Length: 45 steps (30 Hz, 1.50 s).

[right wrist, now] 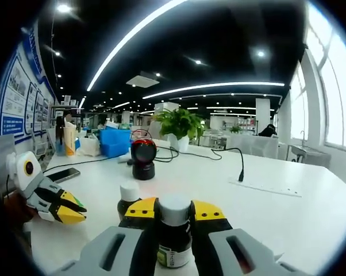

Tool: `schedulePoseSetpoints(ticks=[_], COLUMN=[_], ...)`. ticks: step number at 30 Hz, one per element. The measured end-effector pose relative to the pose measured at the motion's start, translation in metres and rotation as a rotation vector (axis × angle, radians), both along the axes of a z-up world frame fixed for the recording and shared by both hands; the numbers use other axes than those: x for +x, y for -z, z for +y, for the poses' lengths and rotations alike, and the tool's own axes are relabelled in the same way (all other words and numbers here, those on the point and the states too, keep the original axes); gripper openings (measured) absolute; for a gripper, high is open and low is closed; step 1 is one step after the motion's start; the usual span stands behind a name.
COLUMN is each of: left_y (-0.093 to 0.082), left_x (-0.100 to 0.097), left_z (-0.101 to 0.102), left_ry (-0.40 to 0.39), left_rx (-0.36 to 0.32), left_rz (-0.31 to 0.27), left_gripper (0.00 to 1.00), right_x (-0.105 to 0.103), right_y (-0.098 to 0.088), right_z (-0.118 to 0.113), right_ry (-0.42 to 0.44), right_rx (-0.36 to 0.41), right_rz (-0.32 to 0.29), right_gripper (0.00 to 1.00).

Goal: Rotate the medicine bottle to make it face forward pick up the medicine bottle inspect the drug traceability code place the medicine on the table

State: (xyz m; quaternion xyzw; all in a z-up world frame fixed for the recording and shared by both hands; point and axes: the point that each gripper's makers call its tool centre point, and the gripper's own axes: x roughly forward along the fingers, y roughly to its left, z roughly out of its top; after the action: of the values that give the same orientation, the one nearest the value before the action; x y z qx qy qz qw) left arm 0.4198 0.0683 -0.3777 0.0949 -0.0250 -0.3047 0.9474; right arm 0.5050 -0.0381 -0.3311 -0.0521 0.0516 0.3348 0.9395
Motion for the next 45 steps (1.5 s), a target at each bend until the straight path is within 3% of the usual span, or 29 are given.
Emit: schedulePoseSetpoints(ticks=[14, 45], left_y=[-0.0001, 0.0007], left_x=[-0.0002, 0.0066], left_z=[-0.001, 0.0042], left_ry=[0.001, -0.015], left_rx=[-0.011, -0.035], left_rz=[0.011, 0.028], left_gripper=[0.0, 0.0], right_x=[0.0044, 0.0087], right_y=[0.0009, 0.0029], right_z=[-0.0016, -0.0038], right_ry=[0.004, 0.028], right_rx=[0.032, 0.002], right_rz=[0.02, 0.023], right_gripper=[0.17, 0.17])
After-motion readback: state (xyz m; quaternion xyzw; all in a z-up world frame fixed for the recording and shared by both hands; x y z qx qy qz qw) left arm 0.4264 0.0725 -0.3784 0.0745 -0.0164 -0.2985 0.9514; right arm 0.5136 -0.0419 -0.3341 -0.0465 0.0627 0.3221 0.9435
